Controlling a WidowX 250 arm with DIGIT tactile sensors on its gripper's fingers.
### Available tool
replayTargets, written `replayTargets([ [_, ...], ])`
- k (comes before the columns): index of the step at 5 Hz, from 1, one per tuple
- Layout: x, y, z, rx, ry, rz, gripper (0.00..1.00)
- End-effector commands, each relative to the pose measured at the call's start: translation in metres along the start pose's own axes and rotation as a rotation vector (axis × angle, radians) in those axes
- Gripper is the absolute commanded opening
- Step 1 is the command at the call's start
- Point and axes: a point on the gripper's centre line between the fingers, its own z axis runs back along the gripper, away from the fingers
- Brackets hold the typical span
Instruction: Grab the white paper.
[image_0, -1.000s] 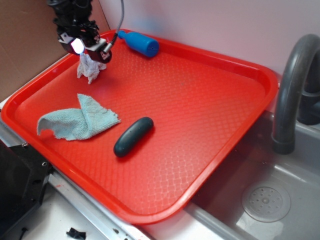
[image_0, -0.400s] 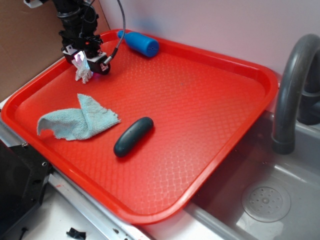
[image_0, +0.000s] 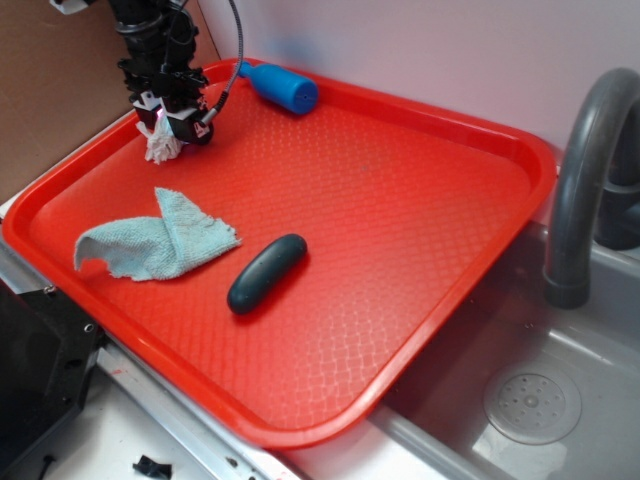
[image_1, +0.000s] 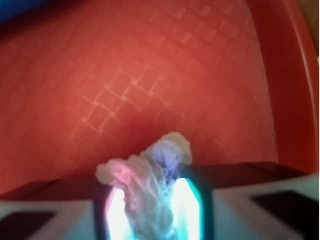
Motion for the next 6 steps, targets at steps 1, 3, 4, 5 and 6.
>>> replayTargets([
  [1, -0.007, -0.042, 0.071, -0.067, -0.081, -0.002, 0.0],
  [3, -0.05, -0.103, 0.165, -0.154, -0.133, -0.063, 0.0],
  [4, -0.075, -0.12, 0.192, -0.239, -0.177, -0.123, 0.0],
  [5, -0.078, -0.137, 0.183, -0.203, -0.15, -0.24, 0.0],
  [6, -0.075, -0.13, 0.18, -0.181, -0.099, -0.291, 0.0],
])
